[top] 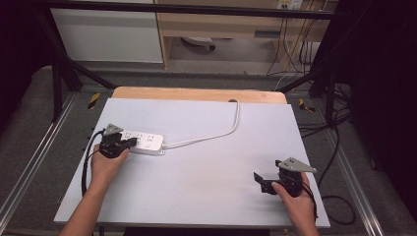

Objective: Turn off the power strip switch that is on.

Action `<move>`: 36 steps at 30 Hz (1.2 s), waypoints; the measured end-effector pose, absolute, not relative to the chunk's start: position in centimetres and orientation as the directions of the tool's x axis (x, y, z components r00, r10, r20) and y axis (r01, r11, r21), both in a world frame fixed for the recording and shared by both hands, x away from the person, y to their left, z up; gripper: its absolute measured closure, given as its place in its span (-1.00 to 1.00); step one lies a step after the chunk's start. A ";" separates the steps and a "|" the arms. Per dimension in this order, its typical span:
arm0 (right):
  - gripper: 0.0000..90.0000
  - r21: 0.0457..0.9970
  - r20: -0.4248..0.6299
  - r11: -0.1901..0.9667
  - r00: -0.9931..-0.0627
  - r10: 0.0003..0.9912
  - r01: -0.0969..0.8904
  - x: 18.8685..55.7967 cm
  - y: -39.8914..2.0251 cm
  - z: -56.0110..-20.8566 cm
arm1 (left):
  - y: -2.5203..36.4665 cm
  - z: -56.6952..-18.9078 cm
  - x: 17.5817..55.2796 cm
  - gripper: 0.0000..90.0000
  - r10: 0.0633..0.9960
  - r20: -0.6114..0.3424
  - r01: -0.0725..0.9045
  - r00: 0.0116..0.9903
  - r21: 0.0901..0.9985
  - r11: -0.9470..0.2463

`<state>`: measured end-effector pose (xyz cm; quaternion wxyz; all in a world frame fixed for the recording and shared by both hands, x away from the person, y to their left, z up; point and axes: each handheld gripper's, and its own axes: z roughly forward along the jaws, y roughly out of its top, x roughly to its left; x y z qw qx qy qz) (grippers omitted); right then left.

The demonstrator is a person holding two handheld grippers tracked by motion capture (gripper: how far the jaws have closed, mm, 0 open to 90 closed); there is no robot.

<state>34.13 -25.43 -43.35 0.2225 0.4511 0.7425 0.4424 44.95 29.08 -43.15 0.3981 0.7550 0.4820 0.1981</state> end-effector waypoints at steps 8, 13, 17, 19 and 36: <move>-0.93 0.857 0.070 0.201 -0.494 0.867 0.474 34.1 -25.4 -43.3 | 28.6 -43.2 44.9 1.00 0.873 -0.087 0.565 0.479 0.792 -0.231; -0.93 0.858 0.069 0.201 -0.494 0.867 0.472 34.1 -25.4 -43.3 | 28.2 -43.1 44.9 1.00 0.881 -0.056 0.561 0.470 0.789 -0.250; -0.93 0.858 0.069 0.201 -0.494 0.867 0.473 34.1 -25.6 -43.3 | 28.2 -43.1 44.9 1.00 0.881 -0.060 0.563 0.469 0.789 -0.246; -0.93 0.858 0.070 0.200 -0.494 0.867 0.472 34.1 -25.5 -43.3 | 28.2 -43.1 44.9 1.00 0.881 -0.058 0.563 0.469 0.788 -0.247; -0.93 0.859 0.070 0.200 -0.494 0.867 0.472 34.1 -25.5 -43.3 | 28.9 -43.1 44.9 1.00 0.886 -0.035 0.557 0.463 0.789 -0.259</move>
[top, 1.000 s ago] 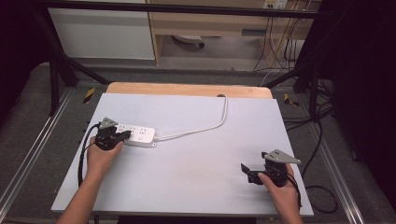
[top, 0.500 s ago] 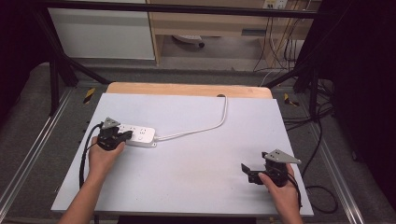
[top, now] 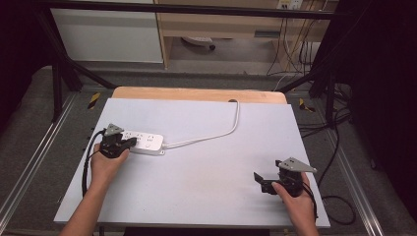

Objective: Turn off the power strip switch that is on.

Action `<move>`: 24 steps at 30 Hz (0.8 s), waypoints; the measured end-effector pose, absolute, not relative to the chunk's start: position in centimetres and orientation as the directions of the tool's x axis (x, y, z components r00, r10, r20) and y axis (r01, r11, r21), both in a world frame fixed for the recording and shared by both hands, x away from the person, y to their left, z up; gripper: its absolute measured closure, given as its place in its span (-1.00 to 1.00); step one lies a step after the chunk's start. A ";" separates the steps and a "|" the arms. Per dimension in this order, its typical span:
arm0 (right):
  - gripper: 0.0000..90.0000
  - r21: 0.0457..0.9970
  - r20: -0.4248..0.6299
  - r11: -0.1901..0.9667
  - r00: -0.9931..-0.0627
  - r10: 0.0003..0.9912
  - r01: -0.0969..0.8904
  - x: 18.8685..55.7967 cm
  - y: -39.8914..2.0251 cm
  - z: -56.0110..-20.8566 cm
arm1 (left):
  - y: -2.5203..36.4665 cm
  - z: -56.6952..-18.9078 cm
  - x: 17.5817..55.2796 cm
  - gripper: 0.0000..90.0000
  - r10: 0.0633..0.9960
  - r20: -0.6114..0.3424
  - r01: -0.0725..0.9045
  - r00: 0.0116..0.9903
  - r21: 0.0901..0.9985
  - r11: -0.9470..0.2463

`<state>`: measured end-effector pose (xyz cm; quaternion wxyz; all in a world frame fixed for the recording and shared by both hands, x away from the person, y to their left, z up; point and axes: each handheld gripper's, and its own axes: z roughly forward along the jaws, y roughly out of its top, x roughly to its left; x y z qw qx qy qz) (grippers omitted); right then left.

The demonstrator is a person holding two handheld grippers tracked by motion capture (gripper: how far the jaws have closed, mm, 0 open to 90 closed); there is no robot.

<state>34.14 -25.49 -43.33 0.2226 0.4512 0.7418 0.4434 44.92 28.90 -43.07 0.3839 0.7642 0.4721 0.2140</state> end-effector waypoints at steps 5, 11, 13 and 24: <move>-0.93 0.857 0.070 0.201 -0.495 0.866 0.474 34.1 -25.4 -43.3 | 28.9 -43.1 44.9 1.00 0.887 -0.036 0.558 0.461 0.789 -0.258; -0.93 0.856 0.072 0.201 -0.495 0.866 0.476 34.1 -25.3 -43.3 | 28.7 -43.0 44.9 1.00 0.887 -0.017 0.556 0.462 0.785 -0.274; -0.93 0.856 0.072 0.201 -0.495 0.866 0.476 34.1 -25.3 -43.3 | 28.7 -43.1 44.9 1.00 0.887 -0.015 0.553 0.461 0.787 -0.274; -0.93 0.858 0.071 0.200 -0.495 0.866 0.474 34.1 -25.5 -43.3 | 28.2 -43.2 45.0 1.00 0.886 0.013 0.545 0.464 0.784 -0.297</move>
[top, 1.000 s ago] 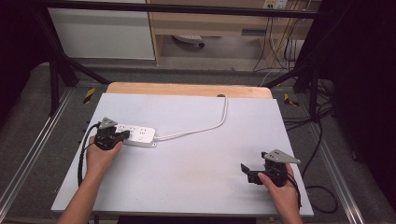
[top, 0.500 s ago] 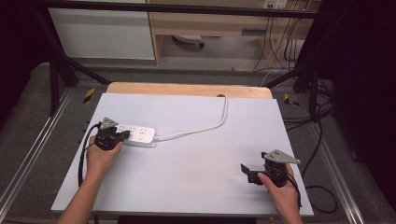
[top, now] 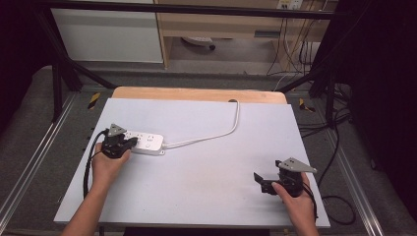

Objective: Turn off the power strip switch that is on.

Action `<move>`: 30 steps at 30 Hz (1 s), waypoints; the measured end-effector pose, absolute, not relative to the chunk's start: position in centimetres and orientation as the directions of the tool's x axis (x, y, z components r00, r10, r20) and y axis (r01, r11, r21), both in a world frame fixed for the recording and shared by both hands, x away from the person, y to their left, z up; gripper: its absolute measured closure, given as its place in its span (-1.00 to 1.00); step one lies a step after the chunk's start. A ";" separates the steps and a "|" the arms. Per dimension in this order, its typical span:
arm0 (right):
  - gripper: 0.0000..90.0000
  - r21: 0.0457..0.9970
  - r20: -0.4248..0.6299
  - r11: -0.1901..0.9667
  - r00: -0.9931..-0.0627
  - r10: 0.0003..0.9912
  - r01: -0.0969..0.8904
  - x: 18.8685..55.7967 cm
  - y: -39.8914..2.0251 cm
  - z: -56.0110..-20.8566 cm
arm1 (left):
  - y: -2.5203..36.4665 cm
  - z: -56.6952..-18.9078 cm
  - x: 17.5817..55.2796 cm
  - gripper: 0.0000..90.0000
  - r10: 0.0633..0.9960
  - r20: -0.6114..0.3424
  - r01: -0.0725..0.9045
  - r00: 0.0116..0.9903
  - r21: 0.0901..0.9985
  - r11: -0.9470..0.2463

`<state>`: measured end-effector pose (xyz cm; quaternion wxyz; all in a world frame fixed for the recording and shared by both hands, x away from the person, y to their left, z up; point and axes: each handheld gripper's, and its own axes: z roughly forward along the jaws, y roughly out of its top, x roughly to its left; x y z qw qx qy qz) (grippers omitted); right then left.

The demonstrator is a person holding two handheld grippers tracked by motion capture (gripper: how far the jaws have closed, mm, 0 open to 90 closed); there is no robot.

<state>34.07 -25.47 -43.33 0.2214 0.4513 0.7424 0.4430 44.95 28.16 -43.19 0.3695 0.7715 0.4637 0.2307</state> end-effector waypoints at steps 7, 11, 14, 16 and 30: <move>-0.93 0.859 0.076 0.194 -0.492 0.867 0.473 34.0 -25.6 -43.3 | 28.2 -43.2 45.0 1.00 0.895 -0.006 0.551 0.446 0.790 -0.269; -0.93 0.861 0.077 0.190 -0.491 0.868 0.471 34.0 -25.7 -43.2 | 27.8 -42.9 44.8 1.00 0.896 0.014 0.536 0.445 0.797 -0.278; -0.93 0.861 0.075 0.192 -0.492 0.867 0.470 34.2 -25.7 -43.3 | 27.6 -43.1 44.7 1.00 0.890 0.008 0.524 0.456 0.806 -0.276; -0.93 0.863 0.074 0.191 -0.491 0.868 0.468 34.1 -25.6 -43.2 | 27.6 -42.9 44.6 1.00 0.889 0.003 0.519 0.458 0.811 -0.270; -0.93 0.862 0.068 0.199 -0.494 0.867 0.467 34.1 -25.6 -43.3 | 28.1 -42.5 44.2 1.00 0.888 -0.058 0.513 0.456 0.833 -0.209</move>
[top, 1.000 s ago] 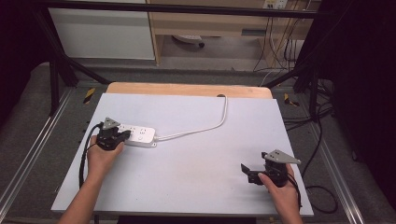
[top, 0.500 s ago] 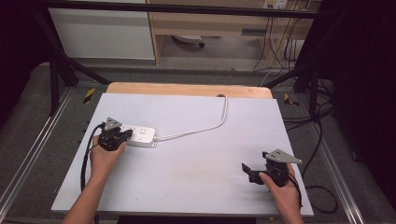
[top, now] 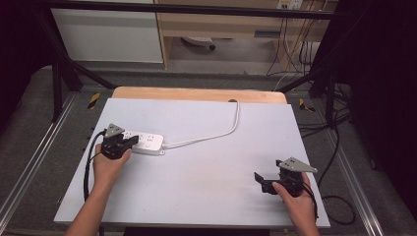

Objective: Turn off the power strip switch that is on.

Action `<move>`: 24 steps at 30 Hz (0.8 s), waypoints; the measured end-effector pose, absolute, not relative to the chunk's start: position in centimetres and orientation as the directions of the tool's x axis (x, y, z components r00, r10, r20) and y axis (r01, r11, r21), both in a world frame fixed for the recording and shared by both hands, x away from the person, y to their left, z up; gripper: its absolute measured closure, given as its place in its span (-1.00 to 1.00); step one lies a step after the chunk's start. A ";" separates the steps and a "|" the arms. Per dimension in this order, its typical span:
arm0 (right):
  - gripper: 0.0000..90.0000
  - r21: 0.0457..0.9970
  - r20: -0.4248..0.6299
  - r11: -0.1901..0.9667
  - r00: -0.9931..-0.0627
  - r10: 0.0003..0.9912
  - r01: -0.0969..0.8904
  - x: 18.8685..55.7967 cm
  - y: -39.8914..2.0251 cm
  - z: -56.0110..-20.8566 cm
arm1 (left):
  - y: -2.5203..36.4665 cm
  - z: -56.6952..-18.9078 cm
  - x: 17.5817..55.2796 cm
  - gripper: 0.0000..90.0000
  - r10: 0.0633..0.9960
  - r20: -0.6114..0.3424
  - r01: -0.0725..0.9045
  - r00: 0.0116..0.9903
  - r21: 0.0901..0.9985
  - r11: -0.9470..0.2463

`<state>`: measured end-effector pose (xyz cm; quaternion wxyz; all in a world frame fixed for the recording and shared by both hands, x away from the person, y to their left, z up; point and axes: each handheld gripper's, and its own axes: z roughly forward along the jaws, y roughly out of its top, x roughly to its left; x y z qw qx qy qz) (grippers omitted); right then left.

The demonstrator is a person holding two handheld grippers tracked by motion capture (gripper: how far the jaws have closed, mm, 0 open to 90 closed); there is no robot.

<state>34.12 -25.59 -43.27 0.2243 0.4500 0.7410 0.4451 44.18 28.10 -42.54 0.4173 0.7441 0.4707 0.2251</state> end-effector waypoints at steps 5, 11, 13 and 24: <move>-0.93 0.861 0.068 0.199 -0.495 0.866 0.467 34.1 -25.6 -43.3 | 28.1 -42.5 44.1 1.00 0.886 -0.062 0.510 0.459 0.835 -0.206; -0.93 0.861 0.066 0.201 -0.495 0.866 0.467 34.1 -25.6 -43.3 | 28.2 -42.7 44.1 1.00 0.887 -0.073 0.513 0.455 0.836 -0.194; -0.93 0.861 0.068 0.199 -0.495 0.866 0.468 34.1 -25.6 -43.3 | 28.3 -42.7 44.2 1.00 0.888 -0.080 0.514 0.454 0.837 -0.187; -0.93 0.862 0.068 0.198 -0.494 0.867 0.467 34.1 -25.6 -43.3 | 28.1 -42.9 44.2 1.00 0.883 -0.080 0.515 0.463 0.835 -0.194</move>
